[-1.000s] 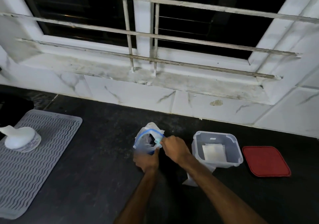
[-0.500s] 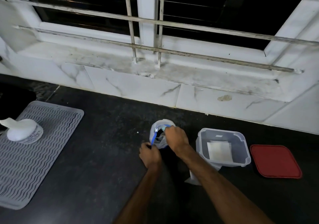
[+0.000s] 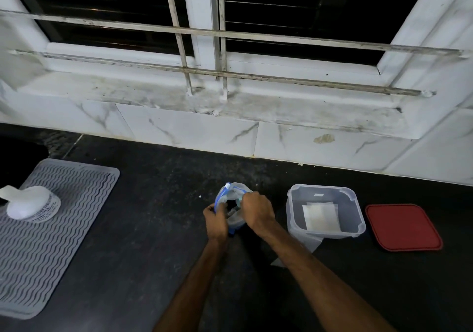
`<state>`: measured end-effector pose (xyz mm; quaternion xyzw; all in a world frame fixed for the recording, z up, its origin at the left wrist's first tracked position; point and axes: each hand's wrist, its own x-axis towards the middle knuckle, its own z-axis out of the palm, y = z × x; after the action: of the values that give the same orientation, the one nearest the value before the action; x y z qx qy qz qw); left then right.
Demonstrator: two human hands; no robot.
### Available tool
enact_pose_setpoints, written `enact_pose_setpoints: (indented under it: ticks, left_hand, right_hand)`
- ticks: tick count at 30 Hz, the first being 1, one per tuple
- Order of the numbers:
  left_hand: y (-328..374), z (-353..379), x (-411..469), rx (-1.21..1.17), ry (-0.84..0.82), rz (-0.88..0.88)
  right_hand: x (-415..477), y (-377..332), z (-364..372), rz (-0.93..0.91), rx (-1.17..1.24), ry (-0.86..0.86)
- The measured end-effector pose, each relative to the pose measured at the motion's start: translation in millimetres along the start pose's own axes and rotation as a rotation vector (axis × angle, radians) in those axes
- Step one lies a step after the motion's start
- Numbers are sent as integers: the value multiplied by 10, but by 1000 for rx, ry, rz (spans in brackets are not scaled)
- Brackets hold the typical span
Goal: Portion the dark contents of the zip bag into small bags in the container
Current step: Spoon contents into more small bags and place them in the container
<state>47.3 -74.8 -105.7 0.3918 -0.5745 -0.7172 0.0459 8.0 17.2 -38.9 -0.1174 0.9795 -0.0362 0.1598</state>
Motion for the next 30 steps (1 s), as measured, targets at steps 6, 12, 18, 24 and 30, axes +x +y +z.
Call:
enact_pose_setpoints:
  ticks: [6,12,18,24,30]
  left_hand:
    - [-28,-73,90,155,18,-67]
    - [4,-39,143,200,-78,-72]
    - [60,-79,145,162,-101,-33]
    - [40,-135,221,173,-46,-23]
    - [96,-207,214,191,-70,-11]
  right_hand:
    - [-22,11,80,78,95,5]
    - [49,89,190,239,426,-17]
    - [95,171,247,335,705,-99]
    - [-9,235,92,341,1046,-154]
    - [-182,312,-62,272,1150,-295]
